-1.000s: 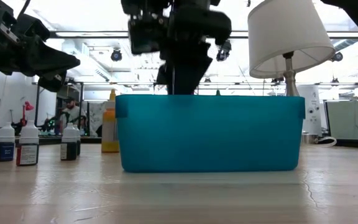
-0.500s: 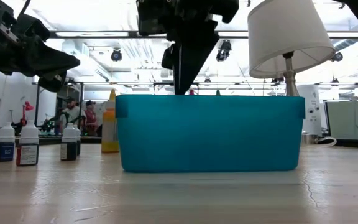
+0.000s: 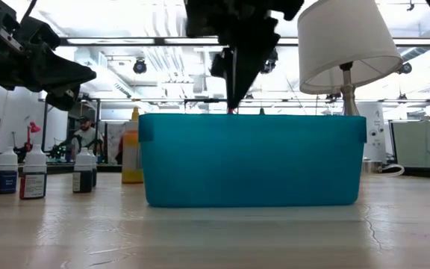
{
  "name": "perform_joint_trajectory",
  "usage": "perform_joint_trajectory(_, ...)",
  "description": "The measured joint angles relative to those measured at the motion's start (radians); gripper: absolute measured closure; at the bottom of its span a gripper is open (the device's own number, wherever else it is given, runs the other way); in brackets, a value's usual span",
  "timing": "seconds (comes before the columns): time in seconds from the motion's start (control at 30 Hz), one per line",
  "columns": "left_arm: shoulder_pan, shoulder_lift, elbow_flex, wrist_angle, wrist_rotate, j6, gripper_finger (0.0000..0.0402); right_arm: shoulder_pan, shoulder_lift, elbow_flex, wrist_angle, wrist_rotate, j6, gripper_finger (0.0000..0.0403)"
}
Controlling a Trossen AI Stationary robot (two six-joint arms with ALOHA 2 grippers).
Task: Pick & Place food coloring
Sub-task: Put the small blue food coloring bottle into the blue bin
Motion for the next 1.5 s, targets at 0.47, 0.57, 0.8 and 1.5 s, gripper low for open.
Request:
perform_joint_trajectory(0.47,0.0,0.0,0.0,0.0,0.0,0.0,0.0402,-0.016,-0.348,-0.409,0.146,0.0,0.12,0.0259)
perform_joint_trajectory(0.57,0.0,0.0,0.0,0.0,0.0,0.0,0.0402,-0.017,-0.416,-0.481,0.149,0.001,0.124,0.0254)
perform_joint_trajectory(0.8,0.0,0.0,0.0,0.0,0.0,0.0,0.0402,-0.016,-0.579,-0.615,0.174,0.001,0.139,0.0243)
perform_joint_trajectory(1.5,0.0,0.0,0.0,0.0,0.0,0.0,0.0402,0.047,-0.807,-0.795,0.098,-0.008,-0.003,0.0176)
